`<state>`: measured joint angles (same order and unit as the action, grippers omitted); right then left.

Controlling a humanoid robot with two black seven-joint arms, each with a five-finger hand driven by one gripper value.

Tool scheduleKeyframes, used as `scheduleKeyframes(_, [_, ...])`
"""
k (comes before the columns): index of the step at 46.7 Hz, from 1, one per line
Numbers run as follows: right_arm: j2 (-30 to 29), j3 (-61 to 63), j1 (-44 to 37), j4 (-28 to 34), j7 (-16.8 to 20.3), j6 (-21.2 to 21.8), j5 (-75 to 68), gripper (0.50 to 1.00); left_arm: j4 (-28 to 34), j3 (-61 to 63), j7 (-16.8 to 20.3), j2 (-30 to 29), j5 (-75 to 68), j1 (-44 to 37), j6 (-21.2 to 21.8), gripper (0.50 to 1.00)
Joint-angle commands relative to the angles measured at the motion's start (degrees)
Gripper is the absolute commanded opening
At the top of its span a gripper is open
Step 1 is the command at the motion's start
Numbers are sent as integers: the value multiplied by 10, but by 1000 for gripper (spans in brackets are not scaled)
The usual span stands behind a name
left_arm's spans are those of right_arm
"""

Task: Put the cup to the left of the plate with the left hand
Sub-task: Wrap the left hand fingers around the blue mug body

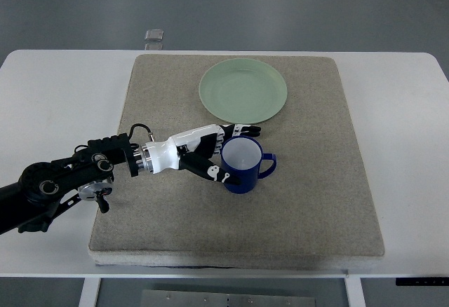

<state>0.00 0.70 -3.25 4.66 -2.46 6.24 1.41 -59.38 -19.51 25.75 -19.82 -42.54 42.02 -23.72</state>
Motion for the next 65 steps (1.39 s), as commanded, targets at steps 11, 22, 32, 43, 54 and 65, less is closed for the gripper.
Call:
scheduleKeyframes(11, [0, 0, 0, 0, 0, 0, 0, 934, 1, 0, 0, 1, 1, 2, 1, 999])
scheduleKeyframes(22, [0, 0, 0, 0, 0, 0, 0, 934, 6, 0, 0, 9, 0, 3, 0, 934])
scheduleKeyframes(32, [0, 0, 0, 0, 0, 0, 0, 934, 15, 0, 0, 21, 0, 3, 1, 904])
scheduleKeyframes(43, [0, 0, 0, 0, 0, 0, 0, 934, 17, 0, 1, 22, 0, 3, 1, 819])
scheduleKeyframes(54, [0, 0, 0, 0, 0, 0, 0, 934, 17, -1, 2, 22, -1, 3, 1, 692])
scheduleKeyframes(65, [0, 0, 0, 0, 0, 0, 0, 934, 17, -3, 3, 22, -1, 3, 0, 641])
